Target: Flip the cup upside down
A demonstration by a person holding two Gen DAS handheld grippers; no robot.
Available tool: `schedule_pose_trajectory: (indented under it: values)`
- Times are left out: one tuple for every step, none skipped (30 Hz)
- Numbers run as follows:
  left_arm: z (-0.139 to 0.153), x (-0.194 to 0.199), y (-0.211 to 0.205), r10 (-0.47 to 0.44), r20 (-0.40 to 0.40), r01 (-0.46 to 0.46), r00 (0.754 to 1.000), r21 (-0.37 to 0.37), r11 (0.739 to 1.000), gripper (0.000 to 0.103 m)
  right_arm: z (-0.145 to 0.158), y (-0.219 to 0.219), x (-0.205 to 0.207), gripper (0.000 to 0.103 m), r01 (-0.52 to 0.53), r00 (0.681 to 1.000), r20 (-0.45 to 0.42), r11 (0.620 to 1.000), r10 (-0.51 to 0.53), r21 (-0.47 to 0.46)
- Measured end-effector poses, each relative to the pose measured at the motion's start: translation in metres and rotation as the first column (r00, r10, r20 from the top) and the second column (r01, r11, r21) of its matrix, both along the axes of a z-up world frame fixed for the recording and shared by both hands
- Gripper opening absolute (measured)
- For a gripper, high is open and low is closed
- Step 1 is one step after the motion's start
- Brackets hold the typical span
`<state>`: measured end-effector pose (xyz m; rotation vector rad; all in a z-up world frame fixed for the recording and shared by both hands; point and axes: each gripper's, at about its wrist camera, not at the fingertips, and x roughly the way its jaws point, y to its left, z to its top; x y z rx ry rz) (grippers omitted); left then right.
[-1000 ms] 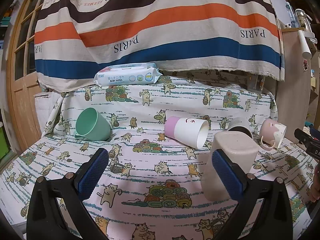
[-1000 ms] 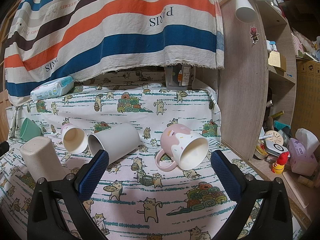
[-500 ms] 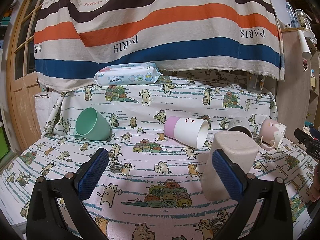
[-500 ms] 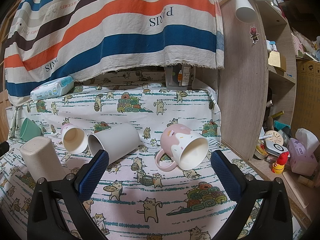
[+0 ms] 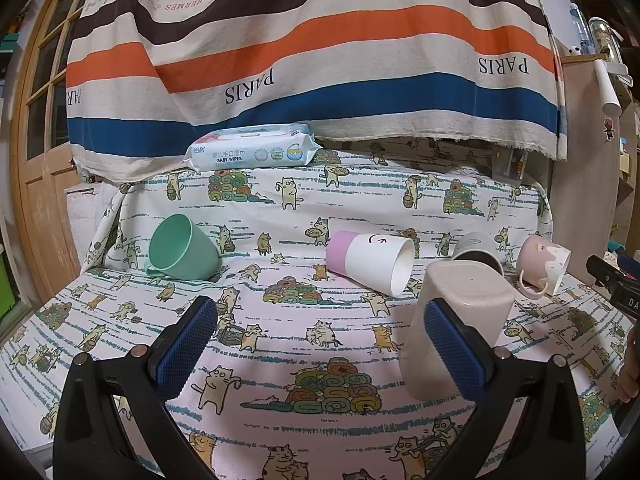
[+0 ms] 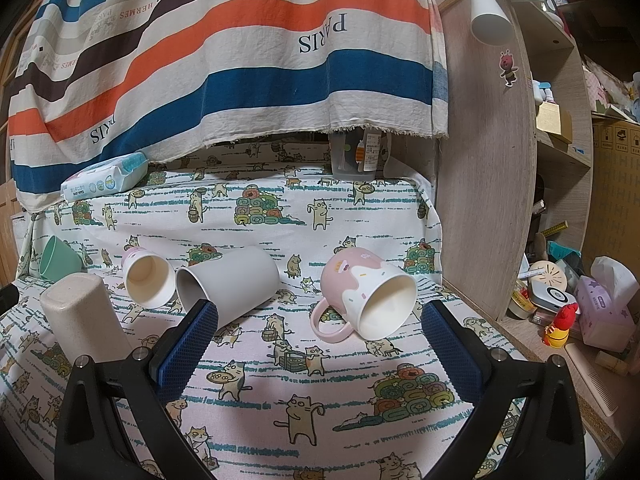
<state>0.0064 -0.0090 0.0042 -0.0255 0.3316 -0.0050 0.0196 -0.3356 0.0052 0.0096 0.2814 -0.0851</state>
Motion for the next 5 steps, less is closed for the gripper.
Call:
schedule_pose_trajectory:
  values:
    - [-0.0001,0.0,-0.0003,0.0,0.001,0.0,1.0,0.0,1.0,0.103,0.0,-0.0002,0.0001,0.103,0.0,1.0,0.0,1.0,0.0,0.0]
    - [-0.0001,-0.0002,-0.0007,0.0,0.003,0.0,1.0,0.001,1.0,0.103,0.0,0.0006,-0.0002,0.103,0.0,1.0,0.0,1.0,0.0,0.0]
    - [-0.0001,-0.0003,-0.001,0.0,0.003,0.0,1.0,0.002,1.0,0.103,0.0,-0.0001,0.0001,0.103,0.0,1.0,0.0,1.0,0.0,0.0]
    - [-0.0001,0.0,-0.0013,-0.001,0.003,0.001,1.0,0.003,1.0,0.103,0.0001,-0.0002,0.0001,0.103,0.0,1.0,0.0,1.0,0.0,0.0]
    - [-0.0001,-0.0001,-0.0013,-0.001,0.003,0.001,1.0,0.002,1.0,0.103,0.0001,-0.0002,0.0001,0.103,0.0,1.0,0.0,1.0,0.0,0.0]
